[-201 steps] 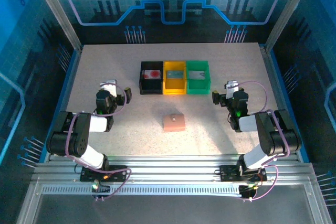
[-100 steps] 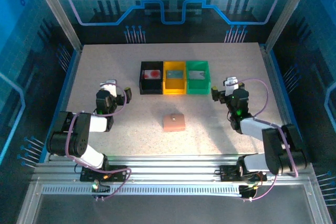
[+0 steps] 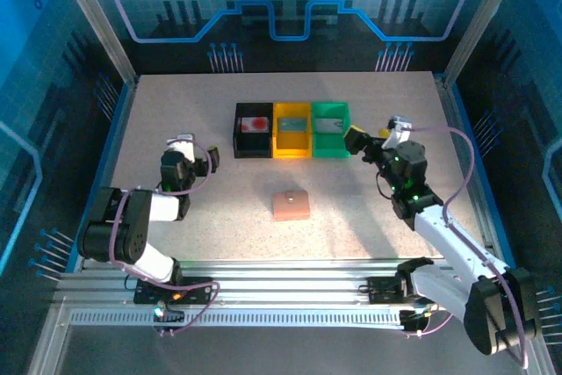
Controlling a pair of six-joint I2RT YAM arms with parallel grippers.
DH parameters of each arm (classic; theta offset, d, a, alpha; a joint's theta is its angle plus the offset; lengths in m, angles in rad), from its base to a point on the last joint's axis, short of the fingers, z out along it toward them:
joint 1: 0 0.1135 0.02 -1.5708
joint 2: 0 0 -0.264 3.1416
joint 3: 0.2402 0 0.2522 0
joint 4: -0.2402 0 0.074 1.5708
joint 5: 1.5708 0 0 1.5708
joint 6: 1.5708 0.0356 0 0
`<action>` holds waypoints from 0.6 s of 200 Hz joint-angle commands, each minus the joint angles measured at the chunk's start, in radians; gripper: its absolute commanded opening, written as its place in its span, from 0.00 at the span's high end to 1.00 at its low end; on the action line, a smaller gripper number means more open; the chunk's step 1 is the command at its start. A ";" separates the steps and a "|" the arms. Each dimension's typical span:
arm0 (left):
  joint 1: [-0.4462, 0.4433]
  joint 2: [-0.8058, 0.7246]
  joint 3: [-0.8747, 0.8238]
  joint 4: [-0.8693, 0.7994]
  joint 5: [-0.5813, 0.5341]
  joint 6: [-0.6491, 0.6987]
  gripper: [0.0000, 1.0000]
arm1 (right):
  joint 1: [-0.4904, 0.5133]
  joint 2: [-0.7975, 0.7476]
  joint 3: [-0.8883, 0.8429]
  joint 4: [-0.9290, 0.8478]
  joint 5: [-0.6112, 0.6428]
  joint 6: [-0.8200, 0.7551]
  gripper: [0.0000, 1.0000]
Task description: Take the credit cards out of the card holder
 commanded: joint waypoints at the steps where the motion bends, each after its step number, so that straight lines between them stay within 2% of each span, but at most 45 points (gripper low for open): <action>1: -0.011 -0.132 0.023 -0.116 -0.110 -0.014 0.01 | 0.135 0.035 0.166 -0.352 0.099 -0.009 0.00; 17: -0.018 -0.228 0.058 -0.258 -0.105 -0.024 0.00 | 0.232 0.074 0.210 -0.429 0.184 -0.040 0.00; 42: -0.025 -0.408 0.131 -0.484 -0.101 -0.176 0.01 | 0.345 0.155 0.257 -0.508 0.249 -0.040 0.00; 51: -0.024 -0.483 0.173 -0.600 -0.065 -0.217 0.00 | 0.381 0.185 0.282 -0.545 0.272 -0.036 0.02; 63: -0.025 -0.571 0.196 -0.670 0.004 -0.249 0.00 | 0.428 0.217 0.295 -0.589 0.295 -0.030 0.04; 71: -0.025 -0.628 0.193 -0.695 0.010 -0.324 0.01 | 0.456 0.238 0.326 -0.611 0.297 -0.019 0.06; 87: -0.025 -0.726 0.203 -0.801 -0.046 -0.552 0.01 | 0.500 0.276 0.345 -0.646 0.291 0.000 0.11; 106: -0.028 -0.792 0.241 -0.908 0.056 -0.603 0.00 | 0.548 0.330 0.368 -0.683 0.291 0.022 0.14; 120: -0.028 -0.818 0.261 -1.000 0.081 -0.695 0.01 | 0.583 0.368 0.385 -0.715 0.287 0.048 0.17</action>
